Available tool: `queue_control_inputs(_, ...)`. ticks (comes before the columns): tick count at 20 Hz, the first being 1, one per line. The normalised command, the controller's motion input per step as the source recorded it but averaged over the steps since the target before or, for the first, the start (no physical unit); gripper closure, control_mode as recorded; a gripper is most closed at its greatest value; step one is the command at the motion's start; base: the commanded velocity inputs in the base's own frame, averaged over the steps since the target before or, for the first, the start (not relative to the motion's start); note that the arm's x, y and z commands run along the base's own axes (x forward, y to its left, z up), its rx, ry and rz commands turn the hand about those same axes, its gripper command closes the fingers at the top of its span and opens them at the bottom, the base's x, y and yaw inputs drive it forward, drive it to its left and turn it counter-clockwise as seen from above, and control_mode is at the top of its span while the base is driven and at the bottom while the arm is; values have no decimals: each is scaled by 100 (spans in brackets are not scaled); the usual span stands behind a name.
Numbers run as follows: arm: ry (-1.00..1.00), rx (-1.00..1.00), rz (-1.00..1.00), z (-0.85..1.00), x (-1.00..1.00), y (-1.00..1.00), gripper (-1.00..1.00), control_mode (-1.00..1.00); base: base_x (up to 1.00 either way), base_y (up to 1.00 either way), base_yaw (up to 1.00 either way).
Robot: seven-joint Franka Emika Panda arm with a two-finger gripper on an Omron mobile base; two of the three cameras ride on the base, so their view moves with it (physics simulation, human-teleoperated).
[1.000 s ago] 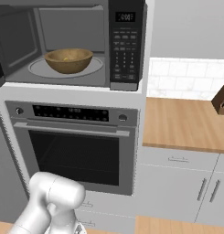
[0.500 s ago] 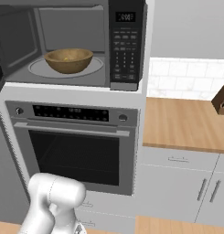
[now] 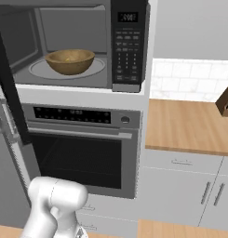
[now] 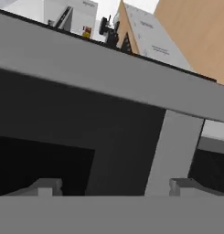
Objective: Pick the lemon wedge from the sink and place it in the bowl. Then pick the bowl and place it in the microwave. Then close the microwave door and press the start button.
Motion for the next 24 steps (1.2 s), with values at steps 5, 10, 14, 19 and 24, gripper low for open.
queue_control_inputs(5,0,0,-4,10,100,-100,-100,-100,0,0,0)
queue_control_inputs(10,0,0,1,0,100,-95,-100,-100,0,0,0)
queue_control_inputs(14,4,3,2,1,100,-70,-100,-100,0,0,0)
queue_control_inputs(19,12,3,0,2,100,-19,-100,-100,0,0,0)
queue_control_inputs(24,13,0,0,0,100,0,-100,-100,0,0,0)
